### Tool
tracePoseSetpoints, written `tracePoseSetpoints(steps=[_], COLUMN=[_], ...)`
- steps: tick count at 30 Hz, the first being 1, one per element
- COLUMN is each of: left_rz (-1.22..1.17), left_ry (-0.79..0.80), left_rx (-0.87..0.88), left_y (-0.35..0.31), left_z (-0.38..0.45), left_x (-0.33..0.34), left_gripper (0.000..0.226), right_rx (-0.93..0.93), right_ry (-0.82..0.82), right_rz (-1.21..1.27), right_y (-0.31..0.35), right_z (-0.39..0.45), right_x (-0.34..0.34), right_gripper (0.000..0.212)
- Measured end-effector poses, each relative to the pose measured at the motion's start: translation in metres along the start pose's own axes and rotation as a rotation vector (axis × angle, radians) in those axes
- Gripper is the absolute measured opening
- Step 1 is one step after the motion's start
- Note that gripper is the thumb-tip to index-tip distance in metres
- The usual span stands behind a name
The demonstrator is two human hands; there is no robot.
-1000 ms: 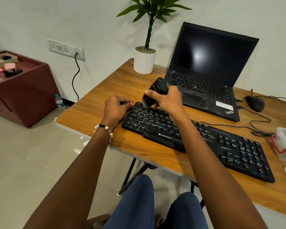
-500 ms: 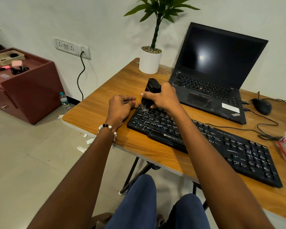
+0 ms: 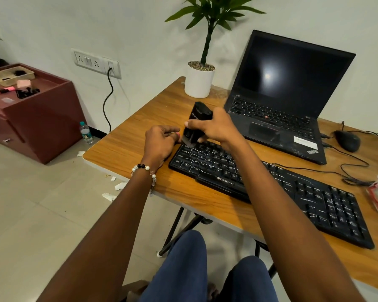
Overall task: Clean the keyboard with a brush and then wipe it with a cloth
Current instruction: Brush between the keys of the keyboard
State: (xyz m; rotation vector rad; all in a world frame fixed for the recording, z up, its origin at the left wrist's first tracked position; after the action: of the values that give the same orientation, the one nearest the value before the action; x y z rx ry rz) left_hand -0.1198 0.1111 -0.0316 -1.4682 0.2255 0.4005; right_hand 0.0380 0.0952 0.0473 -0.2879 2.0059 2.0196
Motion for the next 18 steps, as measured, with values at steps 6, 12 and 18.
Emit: tracePoseSetpoints(steps=[6, 12, 18], left_rz=[0.019, 0.076, 0.090], left_ry=[0.012, 0.018, 0.017], left_rx=[-0.009, 0.033, 0.035], left_y=[0.003, -0.002, -0.001], left_z=[0.002, -0.001, 0.000], left_x=[0.001, 0.002, 0.003], left_gripper=[0.021, 0.024, 0.024], right_rx=[-0.105, 0.082, 0.005], right_ry=[-0.113, 0.024, -0.151], right_rz=[-0.233, -0.072, -0.093], right_y=[0.010, -0.001, 0.002], right_z=[-0.001, -0.002, 0.002], right_x=[-0.011, -0.006, -0.021], right_gripper=[0.040, 0.037, 0.026])
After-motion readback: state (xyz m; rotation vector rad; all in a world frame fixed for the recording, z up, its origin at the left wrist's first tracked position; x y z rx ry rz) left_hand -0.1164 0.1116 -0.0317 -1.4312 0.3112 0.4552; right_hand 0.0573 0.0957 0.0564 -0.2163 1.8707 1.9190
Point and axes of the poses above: each hand's wrist, its own z-axis towards the middle knuckle, its own x-axis out of the palm, y = z × x, the point moved 7 cm from there along z, towards the middle knuckle, and after that the axes turned 15 degrees about z, right-handed, at the moved point
